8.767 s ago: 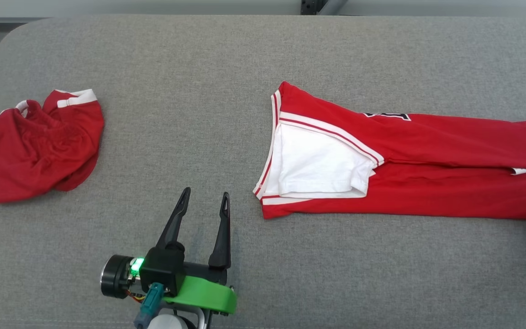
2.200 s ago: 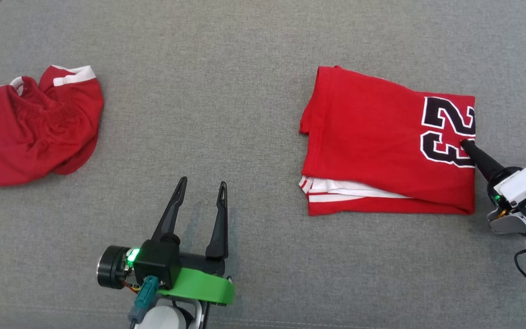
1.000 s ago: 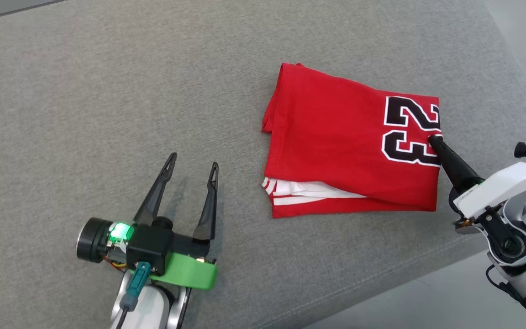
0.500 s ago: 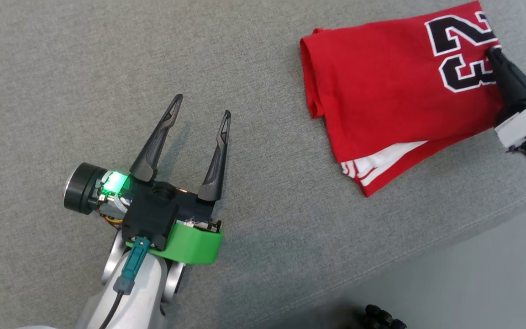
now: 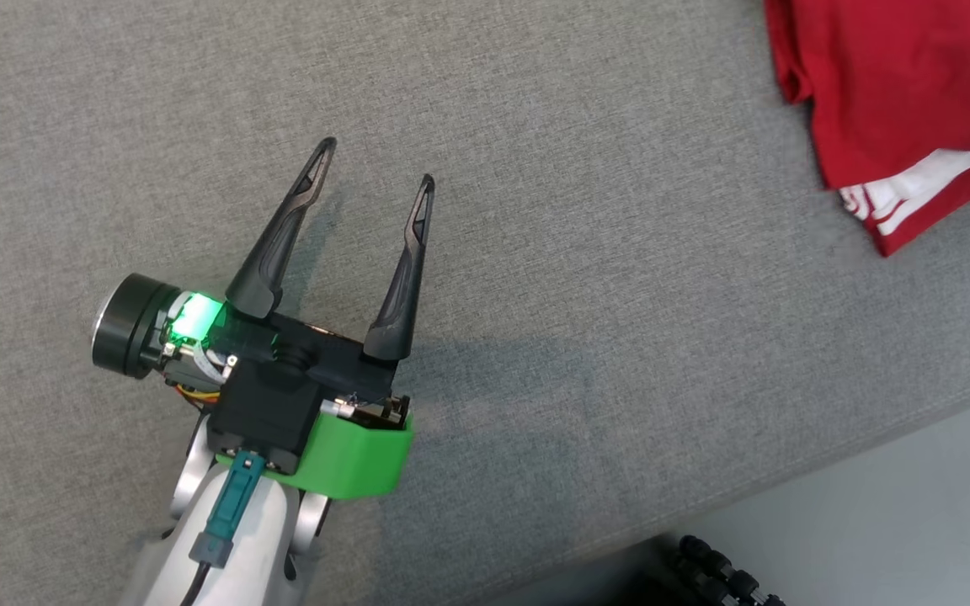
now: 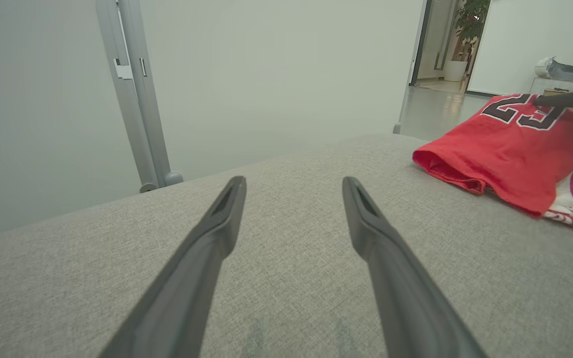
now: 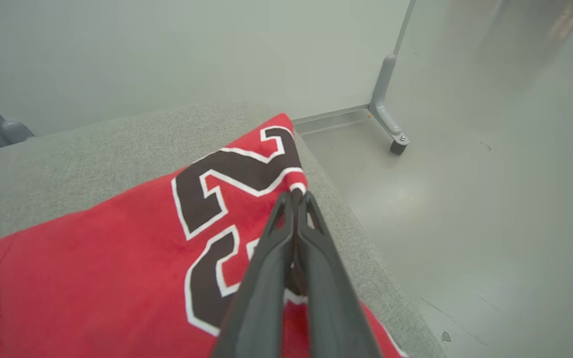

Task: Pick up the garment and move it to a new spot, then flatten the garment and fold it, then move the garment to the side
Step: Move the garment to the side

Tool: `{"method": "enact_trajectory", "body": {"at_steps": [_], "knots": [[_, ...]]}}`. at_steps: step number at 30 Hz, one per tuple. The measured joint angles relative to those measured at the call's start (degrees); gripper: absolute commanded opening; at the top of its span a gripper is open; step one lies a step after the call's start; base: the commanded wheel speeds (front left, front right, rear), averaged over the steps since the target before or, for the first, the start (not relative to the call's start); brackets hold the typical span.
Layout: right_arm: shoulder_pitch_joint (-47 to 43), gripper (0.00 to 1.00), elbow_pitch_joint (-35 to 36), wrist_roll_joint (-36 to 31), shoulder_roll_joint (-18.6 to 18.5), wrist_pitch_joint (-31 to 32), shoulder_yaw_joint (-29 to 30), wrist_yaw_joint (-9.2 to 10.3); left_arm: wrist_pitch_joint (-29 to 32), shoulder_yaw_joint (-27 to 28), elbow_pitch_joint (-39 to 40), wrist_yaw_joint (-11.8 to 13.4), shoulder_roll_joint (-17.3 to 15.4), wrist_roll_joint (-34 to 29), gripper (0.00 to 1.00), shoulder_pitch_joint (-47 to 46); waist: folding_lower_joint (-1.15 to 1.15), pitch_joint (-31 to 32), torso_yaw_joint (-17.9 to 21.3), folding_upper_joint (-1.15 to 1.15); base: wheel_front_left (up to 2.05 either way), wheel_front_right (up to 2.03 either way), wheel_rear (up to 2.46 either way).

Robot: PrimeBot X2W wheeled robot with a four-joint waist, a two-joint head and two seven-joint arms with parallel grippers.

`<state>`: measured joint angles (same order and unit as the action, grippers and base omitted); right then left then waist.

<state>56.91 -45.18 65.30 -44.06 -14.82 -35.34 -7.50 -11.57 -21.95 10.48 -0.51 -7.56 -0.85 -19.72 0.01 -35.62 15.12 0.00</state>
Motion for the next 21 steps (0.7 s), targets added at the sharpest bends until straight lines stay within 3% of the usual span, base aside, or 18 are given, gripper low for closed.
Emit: {"method": "enact_trajectory", "body": {"at_steps": [5, 6, 7, 13, 21], "knots": [[1.6, 0.0, -4.7, -1.4, 1.0, -0.2, 3.1, 0.0, 0.9, 0.0, 1.3, 0.1, -0.6, -0.2, 1.0, 0.0, 0.0, -0.8, -0.9, 0.0, 0.0, 0.0, 0.0], [1.9, 0.42, -6.2, -1.4, 1.7, -0.2, 4.3, 0.0, 0.9, -0.1, 1.5, 0.1, -0.6, -0.2, 1.0, 0.0, 0.0, -0.9, -1.1, 0.0, 0.0, 0.0, 0.0], [2.2, 1.0, -7.2, -1.9, 2.2, -0.2, 5.2, 0.0, 1.0, -0.2, 1.6, 0.1, -0.6, -0.2, 1.0, 0.0, 0.0, -0.9, -1.2, 0.0, 0.0, 0.0, 0.0], [1.9, 1.0, -7.5, -10.2, 5.2, -0.2, 11.4, 0.0, 0.6, -0.2, -0.2, 1.0, -0.3, 0.6, 1.0, 0.2, 0.0, 0.9, -1.7, 0.0, 0.0, 0.0, 0.0], [-8.8, 1.0, 4.1, -23.5, 9.9, -0.2, 18.0, 0.0, -1.7, 1.6, -4.4, 3.3, 1.1, 4.6, 1.0, 4.6, 0.0, 6.9, -3.3, 0.0, 0.0, 0.0, 0.0]]}}
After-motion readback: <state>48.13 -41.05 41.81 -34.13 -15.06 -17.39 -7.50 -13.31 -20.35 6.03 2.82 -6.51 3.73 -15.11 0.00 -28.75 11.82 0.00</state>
